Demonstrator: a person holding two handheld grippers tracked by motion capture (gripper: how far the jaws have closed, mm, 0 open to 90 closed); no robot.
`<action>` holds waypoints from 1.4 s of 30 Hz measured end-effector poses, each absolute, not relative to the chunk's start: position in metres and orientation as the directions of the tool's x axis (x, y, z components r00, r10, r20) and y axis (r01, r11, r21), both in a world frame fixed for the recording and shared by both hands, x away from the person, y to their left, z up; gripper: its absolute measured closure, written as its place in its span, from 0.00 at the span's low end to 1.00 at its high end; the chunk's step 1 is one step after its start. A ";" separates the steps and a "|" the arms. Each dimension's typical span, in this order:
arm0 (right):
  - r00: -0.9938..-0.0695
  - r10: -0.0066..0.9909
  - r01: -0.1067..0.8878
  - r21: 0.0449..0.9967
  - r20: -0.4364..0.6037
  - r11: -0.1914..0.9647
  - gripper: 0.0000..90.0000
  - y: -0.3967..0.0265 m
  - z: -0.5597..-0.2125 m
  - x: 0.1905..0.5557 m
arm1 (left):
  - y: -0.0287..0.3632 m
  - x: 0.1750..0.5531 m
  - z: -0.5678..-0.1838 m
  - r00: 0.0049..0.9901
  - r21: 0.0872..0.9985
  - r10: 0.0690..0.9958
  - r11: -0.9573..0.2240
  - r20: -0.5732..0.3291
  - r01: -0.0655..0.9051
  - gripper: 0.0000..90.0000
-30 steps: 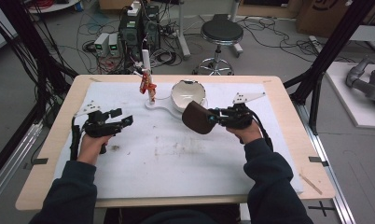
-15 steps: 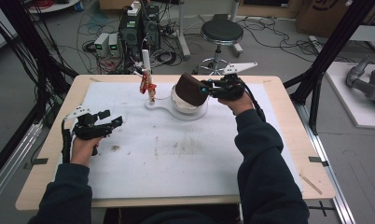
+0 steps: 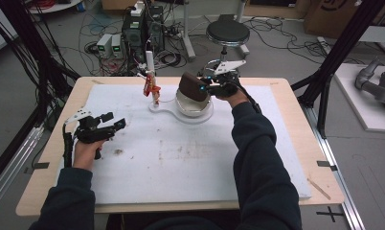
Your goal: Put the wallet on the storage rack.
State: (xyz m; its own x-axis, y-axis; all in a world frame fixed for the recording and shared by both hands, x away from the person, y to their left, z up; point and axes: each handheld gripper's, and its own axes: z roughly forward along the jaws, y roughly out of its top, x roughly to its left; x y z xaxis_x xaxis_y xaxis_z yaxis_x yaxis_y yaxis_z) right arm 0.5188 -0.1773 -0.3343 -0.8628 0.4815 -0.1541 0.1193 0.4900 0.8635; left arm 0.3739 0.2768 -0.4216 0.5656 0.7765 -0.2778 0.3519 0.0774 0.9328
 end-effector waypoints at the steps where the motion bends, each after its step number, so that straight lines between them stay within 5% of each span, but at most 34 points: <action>1: -0.869 0.474 0.132 0.858 -0.142 0.497 0.75 -0.178 -0.338 0.521 | 0.277 0.374 -0.422 0.564 0.933 0.777 0.079 -0.279 0.352 0.26; 10: -0.881 0.437 0.083 0.853 -0.179 0.516 0.75 -0.181 -0.345 0.526 | 0.277 0.374 -0.422 0.565 0.931 0.773 0.086 -0.287 0.354 0.26; 18: -0.879 0.387 0.046 0.756 -0.280 0.653 0.73 -0.167 -0.359 0.526 | 0.276 0.374 -0.423 0.567 0.930 0.772 0.083 -0.288 0.359 0.26; 22: -0.855 0.471 0.134 0.783 -0.219 0.607 0.58 -0.164 -0.361 0.529 | 0.277 0.374 -0.423 0.567 0.929 0.771 0.085 -0.291 0.361 0.26; 32: -0.794 0.603 0.267 0.847 -0.077 0.459 0.52 -0.200 -0.350 0.509 | 0.277 0.371 -0.420 0.577 0.937 0.768 0.085 -0.278 0.339 0.26; 39: -0.744 0.666 0.438 0.793 0.055 0.423 0.26 -0.236 -0.355 0.479 | 0.277 0.370 -0.418 0.567 0.945 0.786 0.065 -0.246 0.320 0.23; 42: -0.727 0.684 0.410 0.834 0.056 0.368 0.26 -0.252 -0.359 0.457 | 0.276 0.370 -0.418 0.573 0.946 0.784 0.056 -0.240 0.319 0.23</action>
